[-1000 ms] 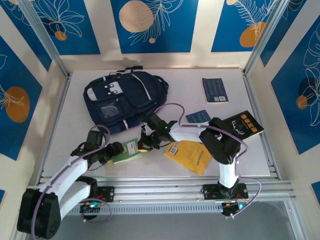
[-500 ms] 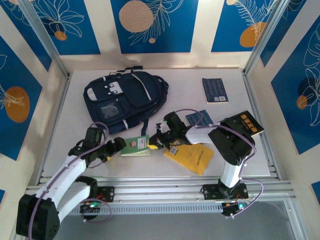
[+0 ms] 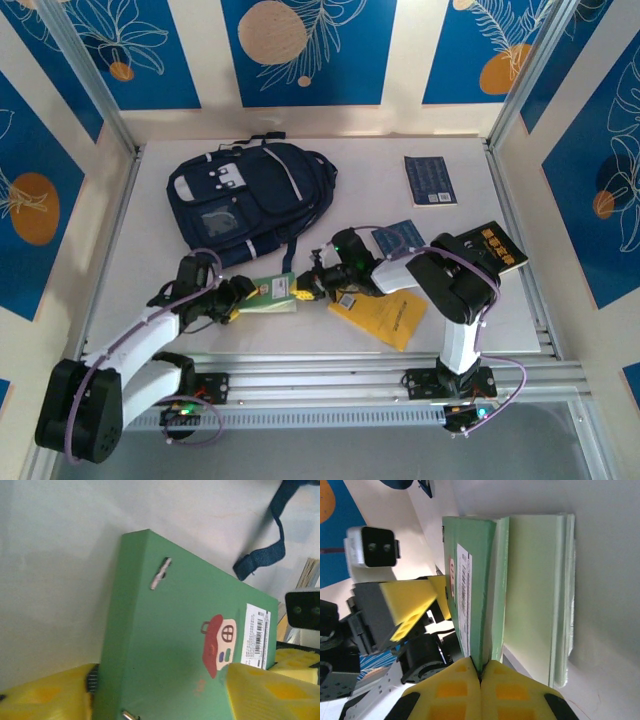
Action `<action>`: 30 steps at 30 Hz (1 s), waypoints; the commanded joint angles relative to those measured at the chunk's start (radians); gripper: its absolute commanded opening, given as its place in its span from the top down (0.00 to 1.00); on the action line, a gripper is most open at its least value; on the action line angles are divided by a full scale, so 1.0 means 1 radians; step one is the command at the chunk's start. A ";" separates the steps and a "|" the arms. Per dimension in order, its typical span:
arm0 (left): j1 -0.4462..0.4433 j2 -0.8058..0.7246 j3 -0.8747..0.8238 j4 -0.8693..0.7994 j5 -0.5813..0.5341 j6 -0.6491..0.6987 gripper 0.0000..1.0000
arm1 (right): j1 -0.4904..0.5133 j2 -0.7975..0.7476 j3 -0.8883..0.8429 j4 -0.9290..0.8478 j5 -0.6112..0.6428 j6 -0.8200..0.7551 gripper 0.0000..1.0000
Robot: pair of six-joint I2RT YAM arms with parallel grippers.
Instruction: Pack the student bag
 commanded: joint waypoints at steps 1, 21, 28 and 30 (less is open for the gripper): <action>-0.007 0.008 -0.016 0.101 0.028 -0.051 0.46 | 0.007 0.018 -0.012 0.047 -0.041 0.016 1.00; -0.007 -0.127 -0.005 0.030 -0.003 -0.060 0.82 | 0.014 -0.067 0.003 -0.237 0.108 -0.116 0.37; -0.007 -0.210 0.039 -0.019 -0.007 -0.107 0.86 | 0.017 -0.244 0.000 -0.475 0.282 -0.189 0.28; -0.007 -0.266 0.061 -0.030 -0.016 -0.144 0.89 | 0.018 -0.318 -0.004 -0.540 0.339 -0.208 0.27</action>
